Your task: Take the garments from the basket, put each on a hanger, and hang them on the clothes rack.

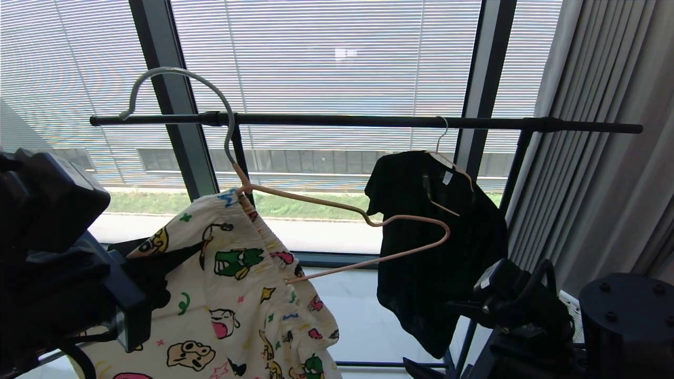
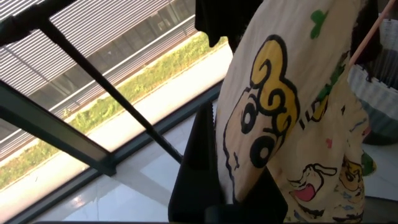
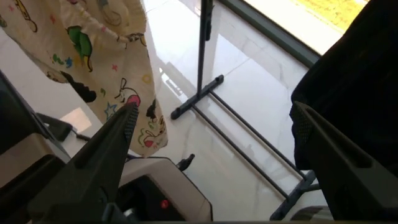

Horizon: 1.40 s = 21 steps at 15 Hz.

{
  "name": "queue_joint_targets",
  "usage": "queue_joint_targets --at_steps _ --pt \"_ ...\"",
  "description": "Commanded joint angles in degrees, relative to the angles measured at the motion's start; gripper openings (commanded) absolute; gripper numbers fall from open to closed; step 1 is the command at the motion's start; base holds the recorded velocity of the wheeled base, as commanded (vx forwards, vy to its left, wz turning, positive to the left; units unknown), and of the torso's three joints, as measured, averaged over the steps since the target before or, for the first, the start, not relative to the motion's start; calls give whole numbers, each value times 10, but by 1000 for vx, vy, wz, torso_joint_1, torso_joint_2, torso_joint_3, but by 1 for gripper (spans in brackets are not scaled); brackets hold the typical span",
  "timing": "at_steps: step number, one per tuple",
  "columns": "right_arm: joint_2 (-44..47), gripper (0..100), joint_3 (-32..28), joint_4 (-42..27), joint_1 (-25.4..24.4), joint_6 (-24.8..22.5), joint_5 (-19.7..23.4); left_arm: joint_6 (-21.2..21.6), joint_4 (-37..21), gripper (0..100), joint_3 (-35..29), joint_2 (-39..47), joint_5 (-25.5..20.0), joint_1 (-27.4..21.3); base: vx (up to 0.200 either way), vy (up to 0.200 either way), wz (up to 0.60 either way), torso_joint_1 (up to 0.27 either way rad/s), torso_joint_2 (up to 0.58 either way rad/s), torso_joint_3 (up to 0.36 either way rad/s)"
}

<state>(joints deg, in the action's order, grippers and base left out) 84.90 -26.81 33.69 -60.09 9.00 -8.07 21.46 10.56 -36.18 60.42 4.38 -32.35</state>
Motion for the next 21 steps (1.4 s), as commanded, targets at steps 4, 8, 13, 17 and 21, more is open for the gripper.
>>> queue_joint_targets --at_steps 4,8,13,17,21 --pt "47 100 -1 57 -1 65 -11 0 8 0 -6 12 0 -2 0 0 0 0 0 0" --pt "143 100 -50 135 -2 117 -39 3 74 0 -6 43 0 -12 0 0 0 0 0 0" --pt "193 100 -127 135 -1 121 -51 4 74 0 -5 53 0 -46 0 0 0 0 0 0" --pt "205 100 -127 135 -26 117 -70 4 75 0 -6 57 0 -47 0 0 0 0 0 0" --pt "210 100 -125 135 -79 117 -92 4 75 0 -8 59 1 -46 0 0 0 0 0 0"
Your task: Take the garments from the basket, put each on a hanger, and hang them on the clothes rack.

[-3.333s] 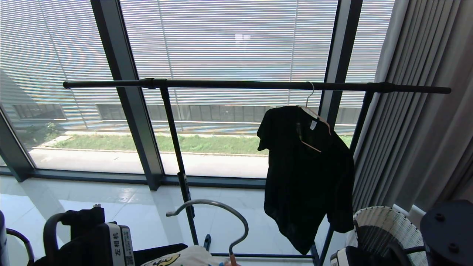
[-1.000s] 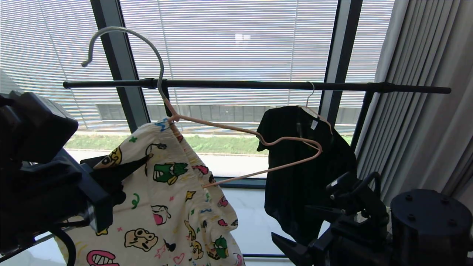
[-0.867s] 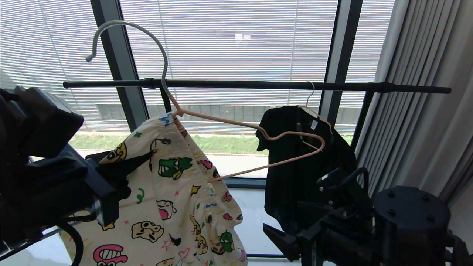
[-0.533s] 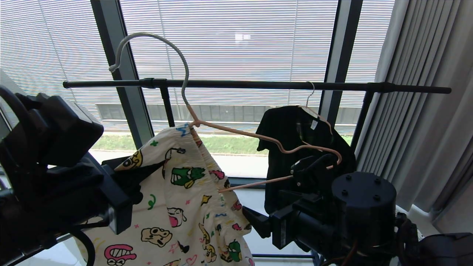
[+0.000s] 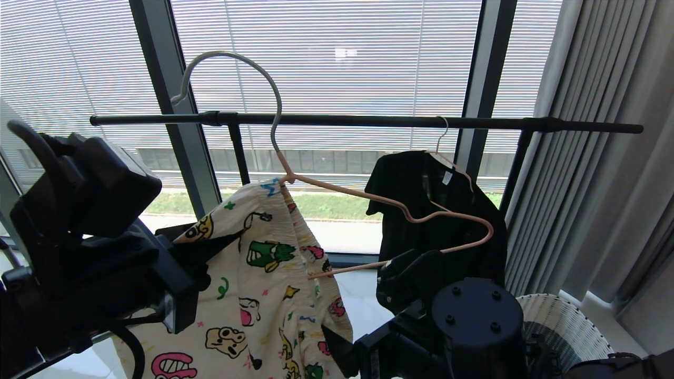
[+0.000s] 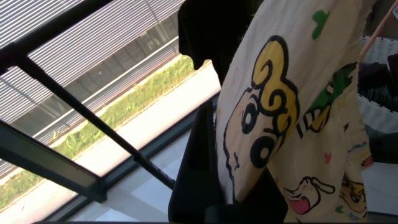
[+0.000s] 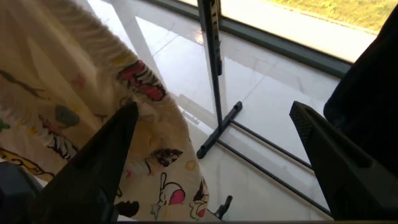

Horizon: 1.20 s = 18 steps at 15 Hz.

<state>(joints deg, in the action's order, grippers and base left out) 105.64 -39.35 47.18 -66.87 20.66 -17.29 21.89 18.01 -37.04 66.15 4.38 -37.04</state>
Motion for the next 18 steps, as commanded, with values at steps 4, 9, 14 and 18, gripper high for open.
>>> queue_joint_targets --at_steps 4,9,14,18 --pt "4 100 9 -10 -26 -7 -46 0 1 0 -2 -1 7 2 0 0 0 0 0 0" --pt "-15 100 58 -13 -11 -23 -97 -4 11 0 -4 -3 39 16 0 0 0 0 0 0" --pt "-35 0 58 -13 28 -25 -100 0 12 0 4 -8 56 16 0 0 0 0 0 0" --pt "-59 0 57 -13 105 -58 -87 2 12 0 13 -13 64 31 0 0 0 0 0 0"
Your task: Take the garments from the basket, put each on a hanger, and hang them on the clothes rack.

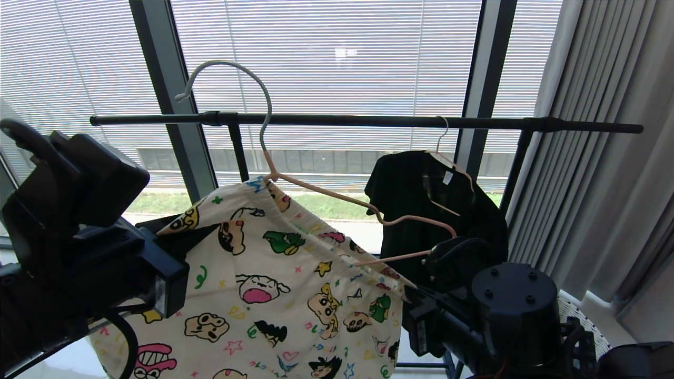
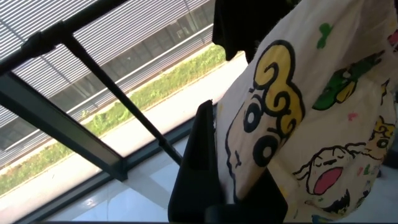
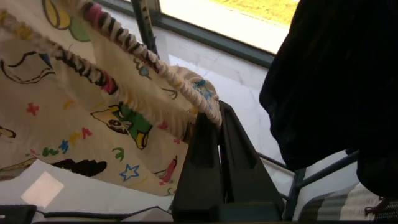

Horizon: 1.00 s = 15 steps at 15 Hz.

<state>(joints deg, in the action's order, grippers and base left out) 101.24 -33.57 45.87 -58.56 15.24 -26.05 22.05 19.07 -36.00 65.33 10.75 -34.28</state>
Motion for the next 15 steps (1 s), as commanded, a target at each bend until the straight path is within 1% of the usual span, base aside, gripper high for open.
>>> queue_joint_targets --at_steps 1,2,5,6,7,9,11,13,14,15 --pt "-25 0 -1 -1 37 -6 20 2 1 0 8 -8 1 11 0 0 0 0 0 0" --pt "-30 0 -1 -5 50 -10 33 4 1 0 15 -10 1 18 0 0 0 0 0 0" --pt "-46 0 -4 -32 71 -16 44 7 0 0 43 -22 -1 26 0 0 0 0 0 0" --pt "-56 0 -4 -43 83 -21 59 11 0 0 57 -27 -1 29 0 0 0 0 0 0" --pt "-61 0 -4 -44 90 -21 71 16 0 0 64 -28 -3 33 0 0 0 0 0 0" --pt "-66 0 -4 -50 100 -27 79 43 0 0 84 -23 -3 33 0 0 0 0 0 0" --pt "-76 0 -4 -61 102 -28 88 45 0 0 100 -13 -3 33 0 0 0 0 0 0" --pt "-87 0 -12 -68 101 -29 97 46 -2 0 105 2 8 37 0 0 0 0 0 0" --pt "-97 0 -34 -91 100 -34 103 42 0 0 100 25 33 43 0 0 0 0 0 0" --pt "-112 0 -55 -134 96 -36 110 38 1 0 87 49 70 55 0 0 0 0 0 0"
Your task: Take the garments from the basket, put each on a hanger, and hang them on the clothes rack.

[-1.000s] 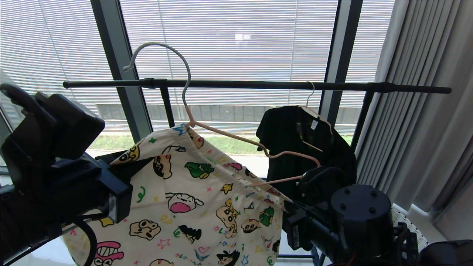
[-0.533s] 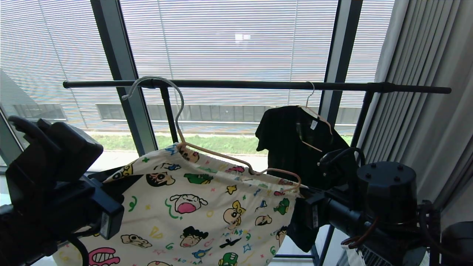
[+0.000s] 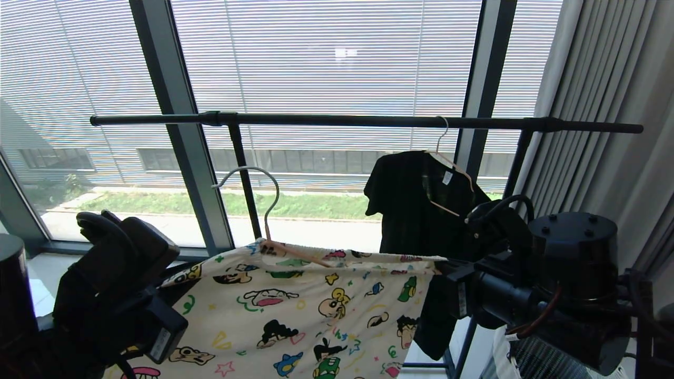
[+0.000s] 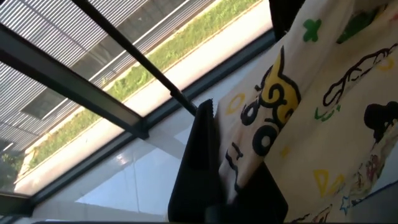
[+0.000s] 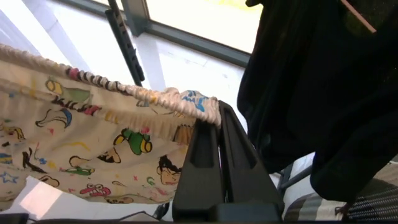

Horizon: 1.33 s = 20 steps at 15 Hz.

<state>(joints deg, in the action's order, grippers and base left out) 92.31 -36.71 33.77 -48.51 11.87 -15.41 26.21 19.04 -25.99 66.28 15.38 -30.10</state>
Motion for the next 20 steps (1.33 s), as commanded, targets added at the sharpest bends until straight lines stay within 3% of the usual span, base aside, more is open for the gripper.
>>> queue_joint_targets --at_steps 1,3,5,6,9,12,15,17,20 --pt "-47 0 -41 -63 -20 -3 17 -22 8 0 -28 59 59 27 0 0 0 0 0 0" --pt "-76 0 -50 -102 -40 -4 34 -64 47 0 -43 89 81 29 0 0 0 0 0 0" --pt "-84 0 -45 -105 -57 -4 34 -70 79 0 -42 100 88 23 0 0 0 0 0 0" --pt "-83 100 -44 -109 -62 -4 34 -75 99 0 -41 102 87 12 0 0 0 0 0 0" --pt "-81 100 -43 -113 -63 -9 33 -114 130 0 -41 102 87 -24 0 0 0 0 0 0" --pt "-83 100 -44 -136 -46 -34 33 -115 159 0 -27 98 87 -88 0 0 0 0 0 0" --pt "-122 100 -49 -214 -4 -156 55 -114 176 0 35 103 87 -148 0 0 0 0 0 0" --pt "-151 100 -59 -277 1 -186 85 -115 201 0 70 110 87 -162 0 0 0 0 0 0" --pt "-166 100 -54 -332 -18 -253 136 -116 217 0 90 106 87 -252 0 0 0 0 0 0"
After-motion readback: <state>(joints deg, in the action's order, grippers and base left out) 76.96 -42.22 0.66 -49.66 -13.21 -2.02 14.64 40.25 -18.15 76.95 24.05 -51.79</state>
